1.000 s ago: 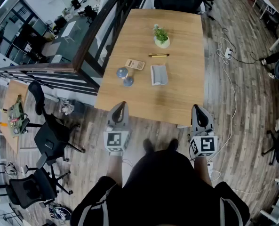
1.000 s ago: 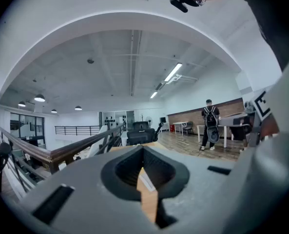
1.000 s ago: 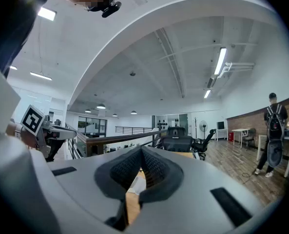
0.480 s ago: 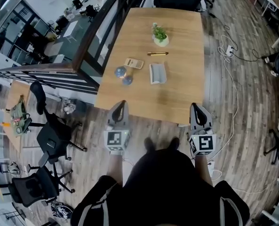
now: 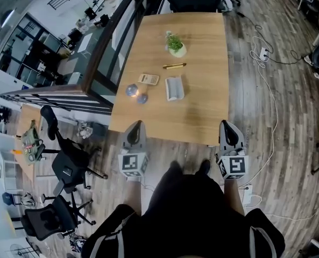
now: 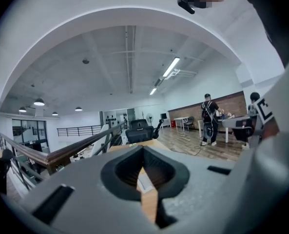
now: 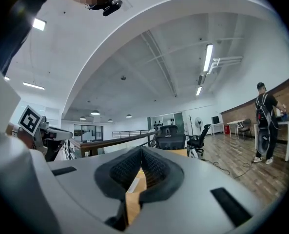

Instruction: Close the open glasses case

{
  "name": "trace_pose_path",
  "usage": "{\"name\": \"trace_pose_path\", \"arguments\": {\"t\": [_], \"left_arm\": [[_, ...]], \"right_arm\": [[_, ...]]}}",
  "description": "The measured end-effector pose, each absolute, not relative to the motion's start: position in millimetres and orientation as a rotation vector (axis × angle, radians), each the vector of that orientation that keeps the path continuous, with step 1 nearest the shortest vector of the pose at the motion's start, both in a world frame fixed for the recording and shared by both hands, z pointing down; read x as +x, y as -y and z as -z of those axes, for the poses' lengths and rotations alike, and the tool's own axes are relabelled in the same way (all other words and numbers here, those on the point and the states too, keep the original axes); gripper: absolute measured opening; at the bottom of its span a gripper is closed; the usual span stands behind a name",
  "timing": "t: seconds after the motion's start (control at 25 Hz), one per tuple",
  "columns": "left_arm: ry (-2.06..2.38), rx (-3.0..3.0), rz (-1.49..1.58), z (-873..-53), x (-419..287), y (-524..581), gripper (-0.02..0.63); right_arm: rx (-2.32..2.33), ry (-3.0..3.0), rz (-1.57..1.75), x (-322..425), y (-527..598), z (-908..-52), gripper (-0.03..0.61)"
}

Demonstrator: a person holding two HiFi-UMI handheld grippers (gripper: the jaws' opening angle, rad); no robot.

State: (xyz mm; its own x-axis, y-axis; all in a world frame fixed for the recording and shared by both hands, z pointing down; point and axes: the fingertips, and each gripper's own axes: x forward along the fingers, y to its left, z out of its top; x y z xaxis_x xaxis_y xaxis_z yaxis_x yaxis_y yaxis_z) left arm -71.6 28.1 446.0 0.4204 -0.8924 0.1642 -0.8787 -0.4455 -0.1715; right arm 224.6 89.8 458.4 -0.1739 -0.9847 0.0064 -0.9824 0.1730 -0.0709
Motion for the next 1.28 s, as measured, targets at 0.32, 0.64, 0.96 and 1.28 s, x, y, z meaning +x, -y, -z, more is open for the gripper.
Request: {"name": "trace_pose_path", "arguments": {"t": [0.32,0.64,0.96,1.28], "left_arm": [[-1.602,-2.571,0.404,-444.9,-61.5,-17.4,-0.002],[-1.514,-2.642,0.395,-467.9,-65.7,34.8,-0.002],[-1.400,-2.687,0.332,-467.8,-87.8,124.0,-0.002],[-1.378,-2.768,0.285,-481.6,-127.9,184.2,-0.002]], "right_arm": [[-1.968,-2.348,0.133,230.8,-90.6,-471.2,0.014],[-2.041,-2.348,0.130,210.7,-47.1,-472.0,0.014],[-2.144,-2.314,0.116,168.8,36.2,-465.4,0.014],[-2.195,-2.382,0.104,116.6,102.6,-466.2,0.014]]}}
